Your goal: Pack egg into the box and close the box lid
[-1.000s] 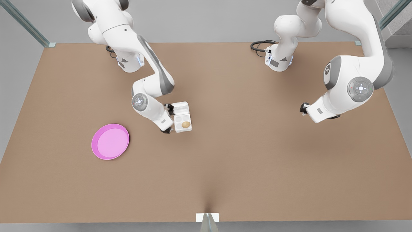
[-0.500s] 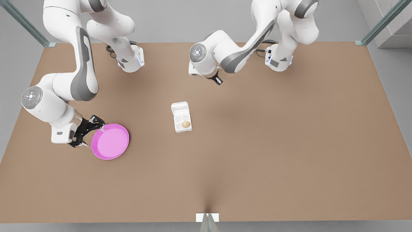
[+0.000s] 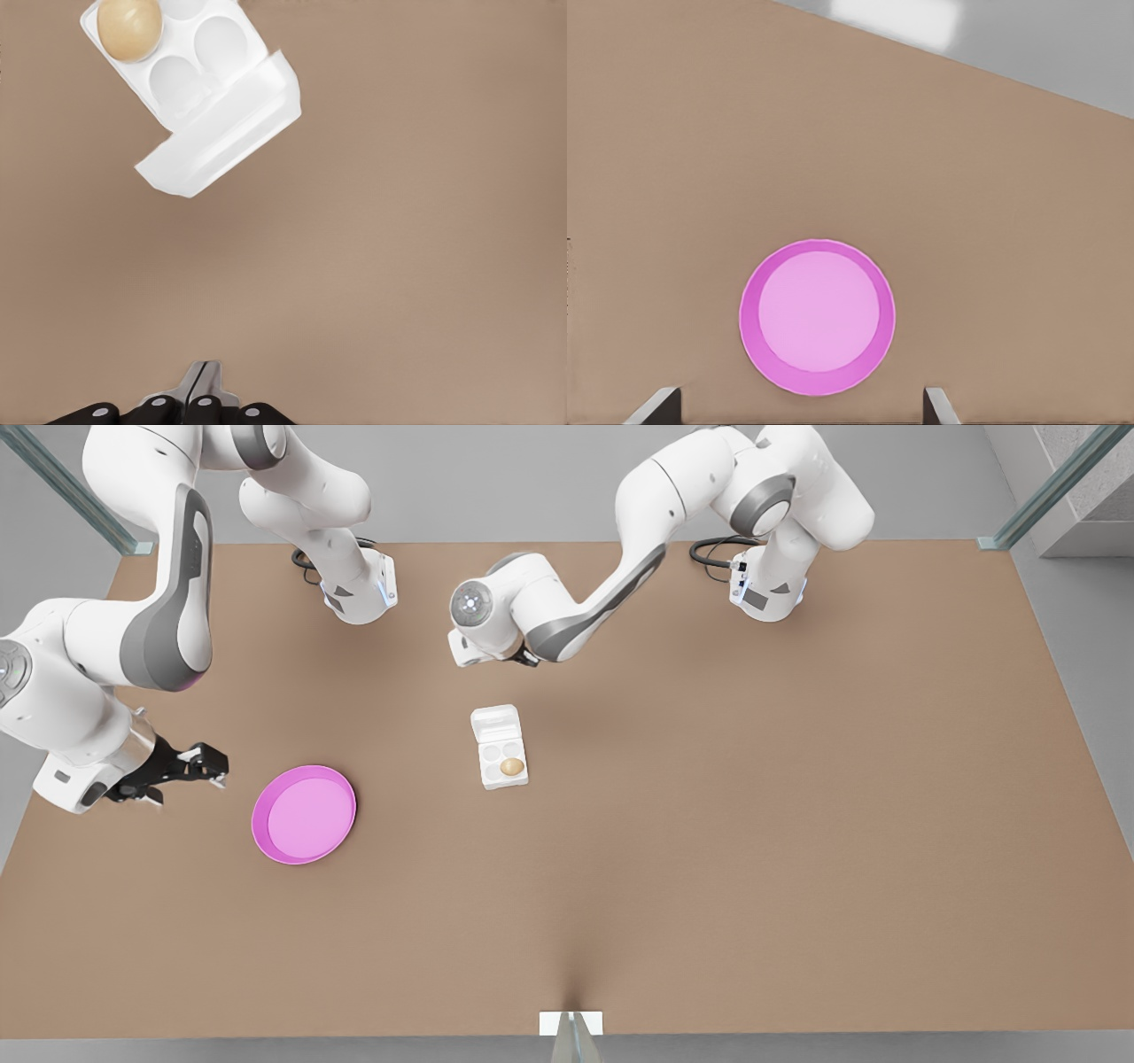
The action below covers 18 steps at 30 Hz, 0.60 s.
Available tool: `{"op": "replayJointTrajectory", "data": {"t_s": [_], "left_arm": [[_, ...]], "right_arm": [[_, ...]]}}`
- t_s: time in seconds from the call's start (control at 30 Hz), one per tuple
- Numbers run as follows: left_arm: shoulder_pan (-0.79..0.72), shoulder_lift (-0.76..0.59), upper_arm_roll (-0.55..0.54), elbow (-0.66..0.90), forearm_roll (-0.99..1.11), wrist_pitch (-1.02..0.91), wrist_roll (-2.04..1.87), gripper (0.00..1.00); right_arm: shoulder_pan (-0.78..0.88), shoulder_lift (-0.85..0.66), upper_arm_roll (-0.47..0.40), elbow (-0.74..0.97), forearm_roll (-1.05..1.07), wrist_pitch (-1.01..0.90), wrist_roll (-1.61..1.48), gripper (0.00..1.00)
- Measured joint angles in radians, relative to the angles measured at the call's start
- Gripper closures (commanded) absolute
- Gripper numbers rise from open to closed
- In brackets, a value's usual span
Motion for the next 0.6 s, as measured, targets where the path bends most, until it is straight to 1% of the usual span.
{"op": "replayJointTrajectory", "data": {"t_s": [0.07, 0.17, 0.3, 0.6], "left_arm": [[0.001, 0.033, 0.002, 0.030, -0.002, 0.017, -0.071, 0.79], [0.002, 0.106, 0.001, 0.139, -0.003, 0.043, -0.172, 0.79], [-0.004, 0.160, -0.003, 0.203, -0.002, 0.091, -0.292, 0.79], [-0.029, 0.246, 0.000, 0.232, 0.003, 0.221, -0.483, 0.79]], "right_arm": [[0.000, 0.001, 0.000, 0.001, -0.001, -0.016, 0.035, 0.00], [-0.001, 0.001, 0.000, 0.001, -0.002, -0.033, 0.081, 0.00], [0.000, 0.001, 0.000, 0.002, -0.002, -0.044, 0.132, 0.00], [0.000, 0.001, 0.000, 0.002, -0.002, -0.050, 0.213, 0.00]]}}
